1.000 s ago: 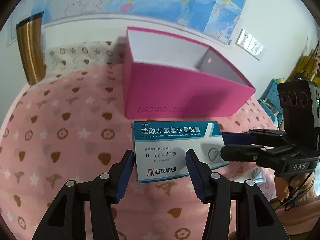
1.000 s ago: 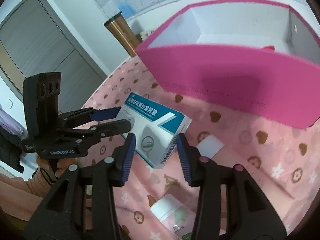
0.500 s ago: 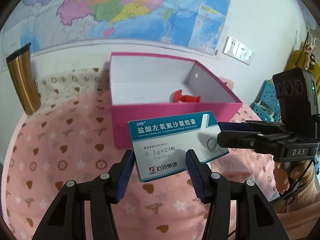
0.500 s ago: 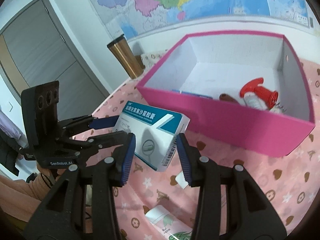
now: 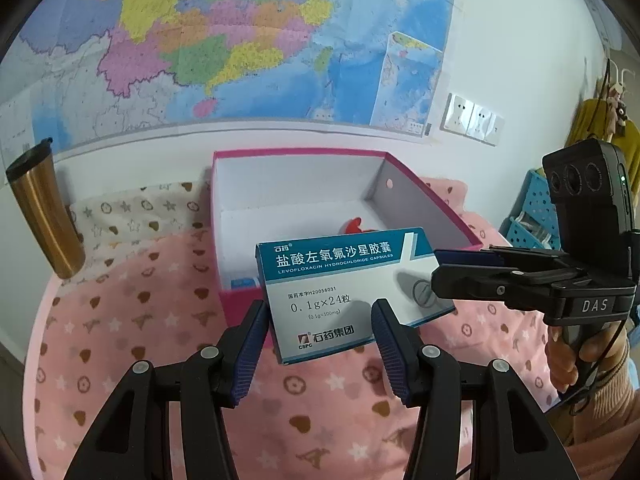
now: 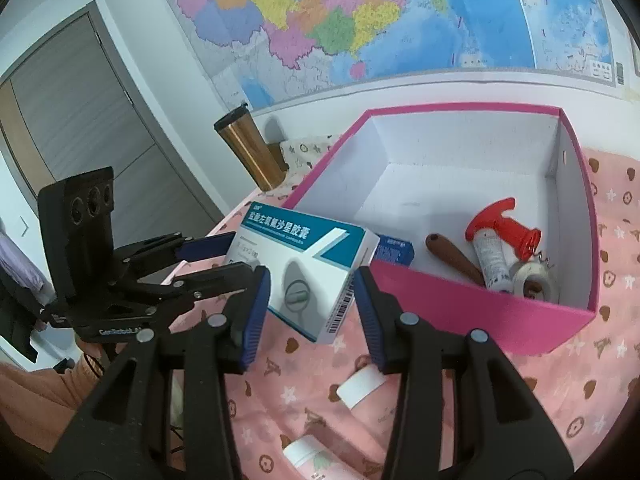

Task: Organize rigid objects
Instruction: 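Carry the capsule box over the magenta box with the right gripper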

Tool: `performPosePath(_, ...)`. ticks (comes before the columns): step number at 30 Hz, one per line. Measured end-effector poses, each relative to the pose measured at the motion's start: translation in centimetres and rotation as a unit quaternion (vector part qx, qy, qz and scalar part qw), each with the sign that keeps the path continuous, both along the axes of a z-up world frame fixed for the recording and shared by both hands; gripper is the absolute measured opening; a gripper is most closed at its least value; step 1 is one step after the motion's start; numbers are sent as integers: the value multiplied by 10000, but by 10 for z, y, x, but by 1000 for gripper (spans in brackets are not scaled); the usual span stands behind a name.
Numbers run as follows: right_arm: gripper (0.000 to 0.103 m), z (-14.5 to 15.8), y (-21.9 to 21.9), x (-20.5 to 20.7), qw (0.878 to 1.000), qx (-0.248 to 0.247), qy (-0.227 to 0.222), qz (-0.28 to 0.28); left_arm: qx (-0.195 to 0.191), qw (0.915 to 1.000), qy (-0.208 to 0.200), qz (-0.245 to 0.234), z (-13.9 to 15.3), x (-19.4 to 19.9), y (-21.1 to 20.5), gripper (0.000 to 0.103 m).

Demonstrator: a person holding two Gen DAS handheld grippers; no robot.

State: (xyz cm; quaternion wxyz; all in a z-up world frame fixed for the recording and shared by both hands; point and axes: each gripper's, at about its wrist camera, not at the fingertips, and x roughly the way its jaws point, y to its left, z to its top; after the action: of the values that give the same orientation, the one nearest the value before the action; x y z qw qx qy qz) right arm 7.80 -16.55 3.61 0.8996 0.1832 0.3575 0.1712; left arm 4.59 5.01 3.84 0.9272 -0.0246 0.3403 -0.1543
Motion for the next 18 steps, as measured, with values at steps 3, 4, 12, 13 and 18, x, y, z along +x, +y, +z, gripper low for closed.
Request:
performPosePath(3, 47, 4, -3, 5, 10000, -21, -22, -17, 16, 10000, -26, 17, 5, 7, -2, 53)
performPosePath(4, 47, 5, -5, 7, 10000, -15, -34, -23, 22, 10000, -38, 23, 6, 10, -2, 53)
performPosePath(12, 47, 12, -17, 22, 9999, 73, -93, -61, 58, 9999, -57, 63, 15, 31, -1, 53)
performPosePath(13, 47, 13, -18, 23, 9999, 61, -94, -66, 69, 9999, -57, 75, 15, 33, -1, 53)
performPosePath(18, 47, 13, -20, 32, 9999, 49, -58, -70, 108, 9998, -9, 140, 14, 45, -1, 53)
